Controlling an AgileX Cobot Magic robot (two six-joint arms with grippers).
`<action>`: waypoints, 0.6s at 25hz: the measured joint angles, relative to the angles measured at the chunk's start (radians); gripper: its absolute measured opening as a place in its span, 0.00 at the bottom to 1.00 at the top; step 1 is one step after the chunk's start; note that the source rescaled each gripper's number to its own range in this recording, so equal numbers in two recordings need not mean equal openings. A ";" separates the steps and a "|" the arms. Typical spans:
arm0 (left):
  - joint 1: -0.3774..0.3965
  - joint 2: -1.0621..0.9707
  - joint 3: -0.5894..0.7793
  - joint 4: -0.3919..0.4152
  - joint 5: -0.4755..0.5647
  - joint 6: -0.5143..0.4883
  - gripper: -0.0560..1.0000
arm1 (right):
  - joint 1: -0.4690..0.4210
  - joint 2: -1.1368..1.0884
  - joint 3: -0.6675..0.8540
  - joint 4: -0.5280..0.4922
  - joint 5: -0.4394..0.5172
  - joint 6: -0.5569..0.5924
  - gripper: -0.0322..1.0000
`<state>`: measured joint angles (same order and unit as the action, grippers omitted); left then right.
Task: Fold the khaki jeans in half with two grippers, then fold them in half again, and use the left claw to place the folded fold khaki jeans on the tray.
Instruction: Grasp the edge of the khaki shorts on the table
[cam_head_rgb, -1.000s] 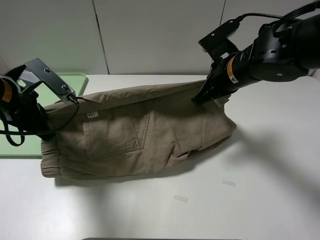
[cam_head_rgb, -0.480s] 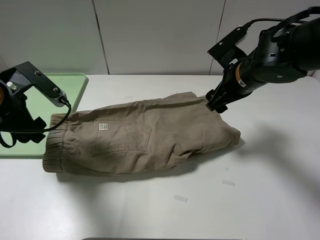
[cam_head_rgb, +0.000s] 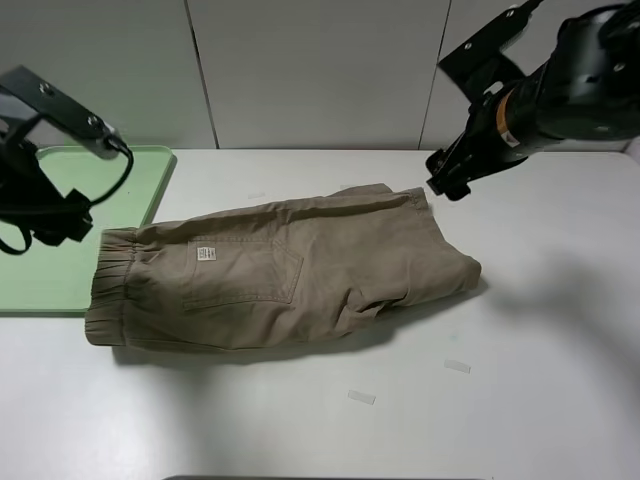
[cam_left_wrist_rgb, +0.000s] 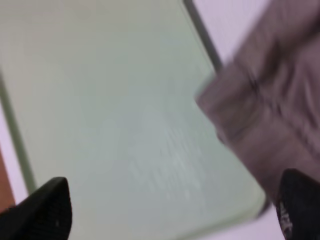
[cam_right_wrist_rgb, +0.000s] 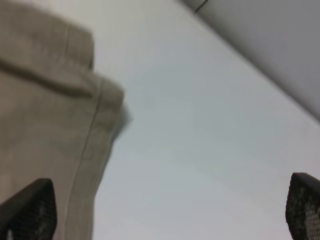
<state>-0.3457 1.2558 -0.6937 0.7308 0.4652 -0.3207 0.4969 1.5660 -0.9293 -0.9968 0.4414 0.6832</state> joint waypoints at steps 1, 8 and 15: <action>0.000 -0.032 -0.013 0.000 0.005 -0.005 0.86 | 0.000 -0.032 0.000 0.000 0.000 0.000 1.00; 0.000 -0.283 -0.067 -0.007 0.039 -0.007 0.86 | 0.000 -0.282 0.000 0.012 0.005 0.000 1.00; 0.000 -0.560 -0.122 -0.035 0.150 -0.007 0.86 | 0.000 -0.498 0.000 0.129 0.008 -0.018 1.00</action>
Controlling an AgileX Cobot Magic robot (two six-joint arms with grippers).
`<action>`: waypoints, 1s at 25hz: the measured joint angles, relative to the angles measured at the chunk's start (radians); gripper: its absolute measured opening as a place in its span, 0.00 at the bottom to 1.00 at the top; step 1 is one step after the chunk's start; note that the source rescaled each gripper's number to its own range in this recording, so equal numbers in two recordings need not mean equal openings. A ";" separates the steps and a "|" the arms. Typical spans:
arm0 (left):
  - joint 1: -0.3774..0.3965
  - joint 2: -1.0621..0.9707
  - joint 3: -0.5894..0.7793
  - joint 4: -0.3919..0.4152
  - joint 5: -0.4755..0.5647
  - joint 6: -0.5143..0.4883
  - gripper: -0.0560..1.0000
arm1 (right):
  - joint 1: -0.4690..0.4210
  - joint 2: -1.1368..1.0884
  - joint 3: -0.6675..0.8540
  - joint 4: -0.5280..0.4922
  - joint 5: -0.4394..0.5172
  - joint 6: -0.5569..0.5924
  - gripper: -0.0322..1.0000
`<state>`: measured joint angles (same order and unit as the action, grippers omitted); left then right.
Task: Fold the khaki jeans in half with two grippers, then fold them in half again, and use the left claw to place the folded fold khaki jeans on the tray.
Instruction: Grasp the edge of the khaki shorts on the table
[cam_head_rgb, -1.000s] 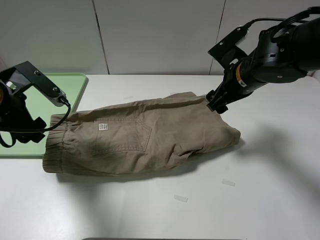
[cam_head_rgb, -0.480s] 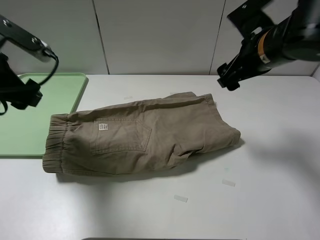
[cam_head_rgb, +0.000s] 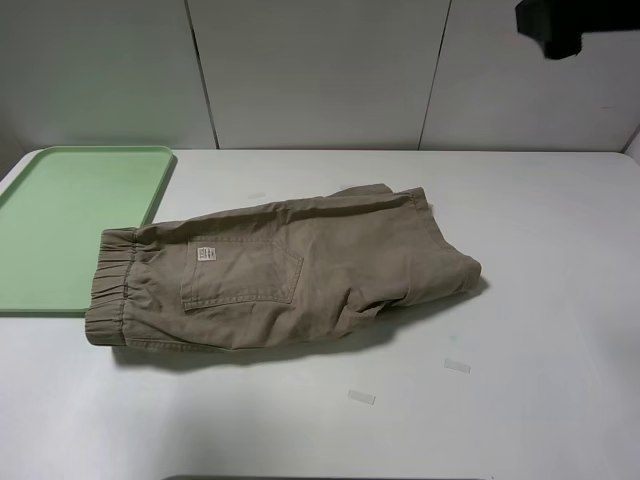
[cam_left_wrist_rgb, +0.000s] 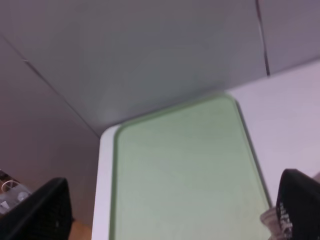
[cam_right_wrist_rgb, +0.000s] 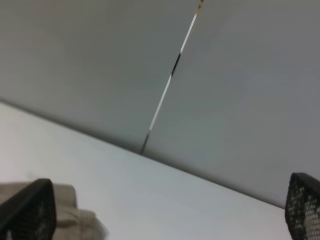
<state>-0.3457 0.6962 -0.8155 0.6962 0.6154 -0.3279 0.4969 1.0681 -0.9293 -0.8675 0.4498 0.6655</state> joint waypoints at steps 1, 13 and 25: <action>0.000 -0.032 -0.016 -0.020 0.023 0.000 0.86 | 0.000 -0.028 0.000 0.030 0.001 -0.018 1.00; -0.012 -0.214 -0.336 -0.422 0.442 0.328 0.89 | 0.000 -0.262 0.000 0.433 0.099 -0.375 1.00; -0.122 -0.252 -0.243 -0.634 0.545 0.328 1.00 | 0.000 -0.381 0.000 0.489 0.222 -0.422 1.00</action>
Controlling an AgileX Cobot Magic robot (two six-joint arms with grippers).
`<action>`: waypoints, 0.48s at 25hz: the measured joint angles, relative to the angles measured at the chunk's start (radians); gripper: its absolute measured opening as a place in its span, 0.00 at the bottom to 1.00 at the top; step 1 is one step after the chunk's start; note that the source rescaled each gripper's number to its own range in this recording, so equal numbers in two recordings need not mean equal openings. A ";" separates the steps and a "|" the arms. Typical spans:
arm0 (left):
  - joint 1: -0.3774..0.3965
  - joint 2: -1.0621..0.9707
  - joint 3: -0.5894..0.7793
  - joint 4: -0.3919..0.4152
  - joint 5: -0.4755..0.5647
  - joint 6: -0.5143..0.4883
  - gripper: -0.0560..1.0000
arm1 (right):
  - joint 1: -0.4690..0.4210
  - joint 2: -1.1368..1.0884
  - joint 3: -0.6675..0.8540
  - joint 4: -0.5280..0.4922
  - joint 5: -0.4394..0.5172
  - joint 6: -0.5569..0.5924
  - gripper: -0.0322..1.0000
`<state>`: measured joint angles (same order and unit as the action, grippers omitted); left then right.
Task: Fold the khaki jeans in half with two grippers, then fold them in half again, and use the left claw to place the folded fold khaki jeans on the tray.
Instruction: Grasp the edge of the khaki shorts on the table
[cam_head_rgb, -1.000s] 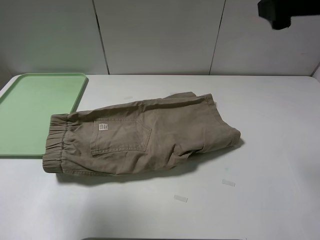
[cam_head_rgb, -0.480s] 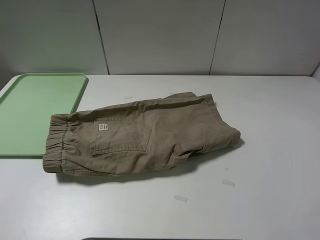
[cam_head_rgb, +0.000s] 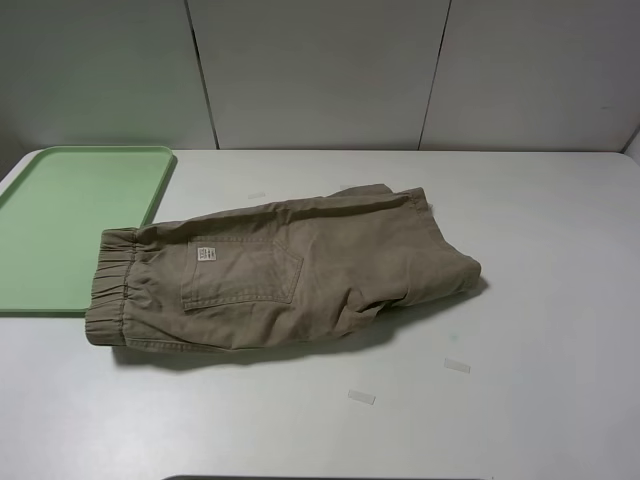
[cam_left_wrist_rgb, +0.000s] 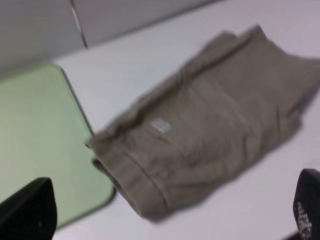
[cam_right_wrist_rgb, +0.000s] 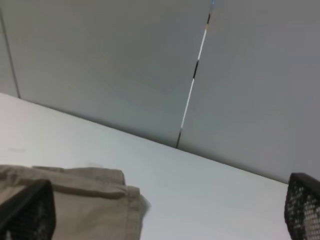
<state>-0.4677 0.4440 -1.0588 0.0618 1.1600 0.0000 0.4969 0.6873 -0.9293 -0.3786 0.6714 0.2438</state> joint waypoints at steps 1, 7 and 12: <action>0.000 -0.010 0.037 -0.014 0.000 0.000 1.00 | 0.000 -0.006 0.000 0.007 0.001 0.000 1.00; 0.000 -0.101 0.263 -0.037 0.003 -0.010 1.00 | 0.000 -0.020 0.000 0.025 0.035 -0.003 1.00; 0.000 -0.170 0.407 -0.035 0.000 -0.037 1.00 | 0.000 -0.020 0.000 0.039 0.046 -0.003 1.00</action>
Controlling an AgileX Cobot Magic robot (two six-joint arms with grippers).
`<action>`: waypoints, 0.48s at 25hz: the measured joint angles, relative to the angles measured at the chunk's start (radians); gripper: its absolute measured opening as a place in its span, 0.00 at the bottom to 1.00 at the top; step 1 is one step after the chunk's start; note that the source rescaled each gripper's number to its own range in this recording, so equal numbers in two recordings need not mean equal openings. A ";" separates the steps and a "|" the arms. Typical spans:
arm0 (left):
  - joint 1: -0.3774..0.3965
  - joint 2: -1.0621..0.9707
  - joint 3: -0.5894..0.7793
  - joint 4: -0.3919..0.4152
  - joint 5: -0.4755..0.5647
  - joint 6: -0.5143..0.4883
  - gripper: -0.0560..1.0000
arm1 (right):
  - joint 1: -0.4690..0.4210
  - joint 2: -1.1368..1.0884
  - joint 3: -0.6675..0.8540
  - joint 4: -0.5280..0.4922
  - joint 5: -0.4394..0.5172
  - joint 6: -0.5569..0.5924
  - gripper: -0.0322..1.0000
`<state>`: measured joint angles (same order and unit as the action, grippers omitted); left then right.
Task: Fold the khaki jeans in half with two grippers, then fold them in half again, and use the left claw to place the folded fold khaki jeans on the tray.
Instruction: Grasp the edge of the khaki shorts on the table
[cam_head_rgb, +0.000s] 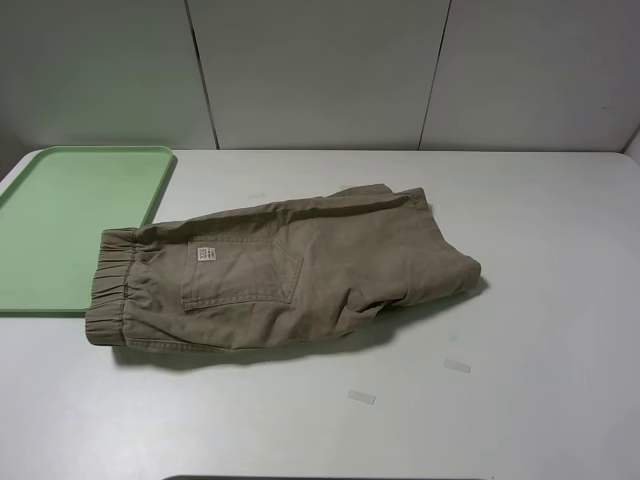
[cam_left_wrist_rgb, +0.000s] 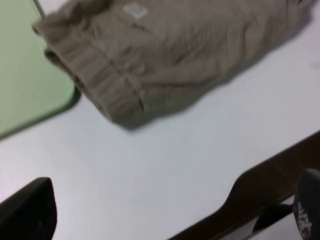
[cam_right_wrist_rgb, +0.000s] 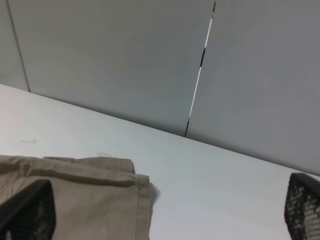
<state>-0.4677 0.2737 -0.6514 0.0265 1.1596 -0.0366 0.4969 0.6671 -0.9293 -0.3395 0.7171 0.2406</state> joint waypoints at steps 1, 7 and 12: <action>0.000 -0.013 0.018 0.000 -0.001 -0.005 1.00 | 0.000 0.000 0.000 0.001 0.000 0.000 1.00; 0.000 -0.050 0.088 0.011 -0.013 -0.009 1.00 | 0.000 0.000 0.000 0.003 -0.002 0.000 1.00; 0.000 -0.059 0.132 0.019 -0.057 -0.011 1.00 | 0.000 0.000 0.000 0.005 -0.002 0.000 1.00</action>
<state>-0.4677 0.2147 -0.5195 0.0459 1.1028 -0.0471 0.4969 0.6671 -0.9293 -0.3344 0.7152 0.2406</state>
